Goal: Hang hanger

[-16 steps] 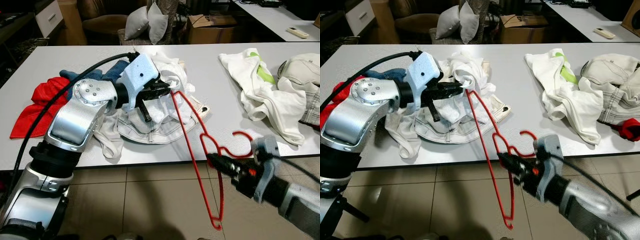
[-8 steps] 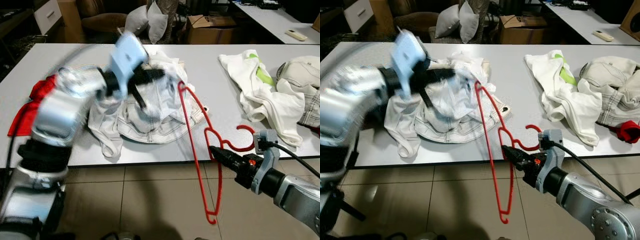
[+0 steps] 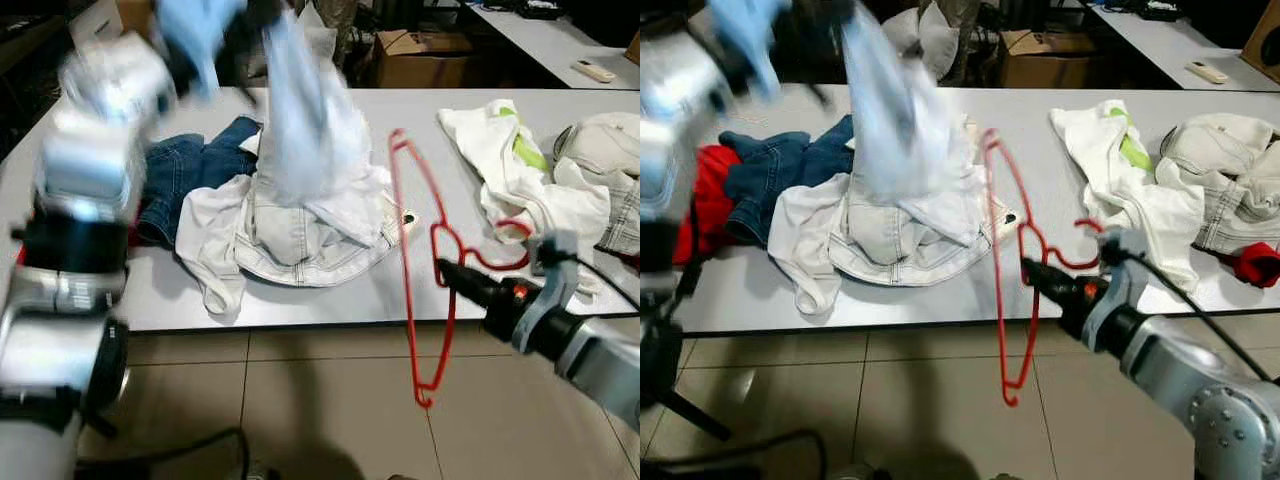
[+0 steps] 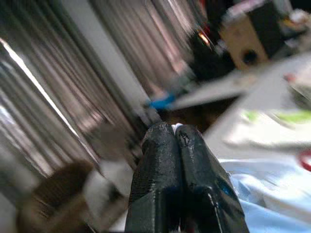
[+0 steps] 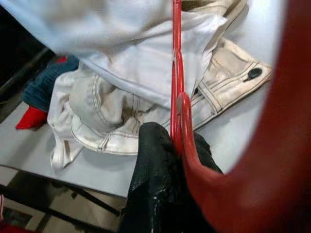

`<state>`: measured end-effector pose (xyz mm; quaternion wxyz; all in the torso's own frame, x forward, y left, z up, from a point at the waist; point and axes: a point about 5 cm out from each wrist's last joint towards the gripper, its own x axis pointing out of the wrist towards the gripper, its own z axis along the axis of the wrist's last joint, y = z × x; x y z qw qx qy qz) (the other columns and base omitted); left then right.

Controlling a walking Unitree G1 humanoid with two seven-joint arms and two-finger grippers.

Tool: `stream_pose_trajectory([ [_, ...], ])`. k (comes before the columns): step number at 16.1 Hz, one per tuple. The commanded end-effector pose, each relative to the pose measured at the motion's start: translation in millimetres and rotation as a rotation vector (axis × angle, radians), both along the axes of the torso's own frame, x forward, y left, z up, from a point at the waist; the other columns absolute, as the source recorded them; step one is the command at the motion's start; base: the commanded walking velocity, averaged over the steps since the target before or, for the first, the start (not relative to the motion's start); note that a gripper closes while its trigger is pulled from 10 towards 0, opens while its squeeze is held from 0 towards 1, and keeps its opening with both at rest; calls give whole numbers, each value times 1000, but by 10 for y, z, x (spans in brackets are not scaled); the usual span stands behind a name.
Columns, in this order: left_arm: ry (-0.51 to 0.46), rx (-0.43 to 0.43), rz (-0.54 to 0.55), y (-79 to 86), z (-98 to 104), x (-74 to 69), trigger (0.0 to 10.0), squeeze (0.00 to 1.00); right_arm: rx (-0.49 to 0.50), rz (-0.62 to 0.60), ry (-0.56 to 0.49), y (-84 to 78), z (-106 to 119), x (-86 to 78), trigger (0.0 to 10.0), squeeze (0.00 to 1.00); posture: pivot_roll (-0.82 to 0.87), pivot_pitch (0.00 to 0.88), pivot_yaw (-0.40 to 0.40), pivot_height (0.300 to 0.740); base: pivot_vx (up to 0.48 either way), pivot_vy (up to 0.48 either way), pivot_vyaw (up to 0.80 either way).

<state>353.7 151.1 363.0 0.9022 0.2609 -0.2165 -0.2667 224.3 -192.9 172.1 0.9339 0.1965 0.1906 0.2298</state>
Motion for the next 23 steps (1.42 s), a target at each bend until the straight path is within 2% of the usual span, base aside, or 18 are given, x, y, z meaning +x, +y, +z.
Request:
stream_pose_trajectory([
  [1, -57, -29, 4, 37, 138, -17, 0, 0, 16, -15, -37, -10, 75, -21, 10000, 0, -101, 0, -4, 740, 0, 0, 0],
  [3, 58, 57, -72, -102, -170, -11, 0, 0, 48, 50, -69, 73, 105, -127, 10000, 0, -106, 0, 6, 740, 0, 0, 0],
  [6, 148, 96, -157, -246, -469, -34, 0, 0, 75, 141, -116, 155, 173, -233, 10000, 0, -108, 0, 4, 740, 0, 0, 0],
  [7, 189, 136, -197, -303, -601, -65, 0, 0, 83, 153, -120, 154, 189, -267, 10000, 0, -112, 0, 2, 740, 0, 0, 0],
  [9, 227, 165, -259, -375, -716, -123, 0, 0, 81, 170, -101, 140, 180, -297, 10000, 0, -116, 0, 1, 740, 0, 0, 0],
  [13, 226, 170, -361, -483, -737, -236, 0, 0, 49, 226, -9, 142, 77, -274, 10000, 0, -110, 0, -21, 740, 0, 0, 0],
  [15, 223, 170, -452, -539, -722, -353, 0, 0, 31, 268, 36, 153, 32, -237, 10000, 0, -102, 0, -38, 740, 0, 0, 0],
  [18, 288, 231, -581, -585, -823, -525, 0, 0, 8, 303, 58, 148, 19, -139, 10000, 0, -95, 0, -48, 740, 0, 0, 0],
  [19, 313, 264, -596, -591, -888, -560, 0, 0, -1, 321, 51, 147, 46, -74, 10000, 0, -96, 0, -45, 740, 0, 0, 0],
  [23, 343, 309, -605, -601, -926, -582, 0, 0, -18, 327, 42, 135, 80, 34, 10000, 0, -95, 0, -42, 740, 0, 0, 0],
])
